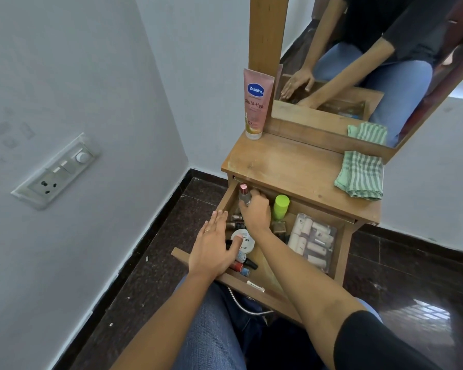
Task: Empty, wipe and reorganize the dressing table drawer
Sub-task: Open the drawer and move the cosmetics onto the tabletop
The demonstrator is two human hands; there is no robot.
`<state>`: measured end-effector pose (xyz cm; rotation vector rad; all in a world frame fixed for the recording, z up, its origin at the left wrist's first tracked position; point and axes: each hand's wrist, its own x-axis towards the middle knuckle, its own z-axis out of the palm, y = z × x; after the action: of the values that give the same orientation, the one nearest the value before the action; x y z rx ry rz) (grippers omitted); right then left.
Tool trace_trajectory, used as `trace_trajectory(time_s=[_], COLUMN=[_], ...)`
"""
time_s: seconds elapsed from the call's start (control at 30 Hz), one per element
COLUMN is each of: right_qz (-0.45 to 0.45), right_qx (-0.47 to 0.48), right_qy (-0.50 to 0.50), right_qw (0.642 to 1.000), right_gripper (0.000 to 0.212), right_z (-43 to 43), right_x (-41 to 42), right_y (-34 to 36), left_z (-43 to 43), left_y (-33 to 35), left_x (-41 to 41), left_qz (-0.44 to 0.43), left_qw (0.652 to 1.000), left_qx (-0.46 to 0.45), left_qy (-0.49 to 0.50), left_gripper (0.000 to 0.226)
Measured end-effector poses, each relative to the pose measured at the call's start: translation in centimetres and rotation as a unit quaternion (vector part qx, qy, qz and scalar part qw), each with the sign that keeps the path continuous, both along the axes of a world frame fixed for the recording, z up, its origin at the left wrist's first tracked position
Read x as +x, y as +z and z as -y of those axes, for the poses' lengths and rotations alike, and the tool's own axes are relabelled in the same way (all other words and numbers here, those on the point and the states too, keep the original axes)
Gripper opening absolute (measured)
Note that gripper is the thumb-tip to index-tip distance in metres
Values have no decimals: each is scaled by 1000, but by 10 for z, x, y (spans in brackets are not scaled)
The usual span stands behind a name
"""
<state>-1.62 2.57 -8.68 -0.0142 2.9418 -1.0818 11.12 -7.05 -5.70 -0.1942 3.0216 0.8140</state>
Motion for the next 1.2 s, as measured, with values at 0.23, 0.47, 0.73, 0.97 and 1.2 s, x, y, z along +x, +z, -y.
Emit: trace_trajectory(time_s=[0.23, 0.47, 0.73, 0.97, 1.2], right_qz=[-138, -203, -119, -96, -82], right_qx=[-46, -116, -44, -62, -78], right_qy=[108, 93, 54, 20, -22], right_qw=[983, 968, 990, 993, 993], right_gripper=[27, 18, 25, 29, 26], right_z=[-18, -34, -54, -42, -32], right_x=[12, -42, -124, -136, -141], right_y=[13, 83, 91, 88, 82], left_z=[-2, -1, -1, -1, -1], left_y=[4, 3, 2, 4, 2], left_x=[0, 1, 2, 2, 1], left_qz=[-14, -15, -23, -21, -21], left_qw=[1000, 1000, 1000, 1000, 1000], left_qx=[2, 3, -2, 3, 3], left_qy=[2, -1, 3, 7, 11], left_gripper=[71, 72, 74, 74, 75])
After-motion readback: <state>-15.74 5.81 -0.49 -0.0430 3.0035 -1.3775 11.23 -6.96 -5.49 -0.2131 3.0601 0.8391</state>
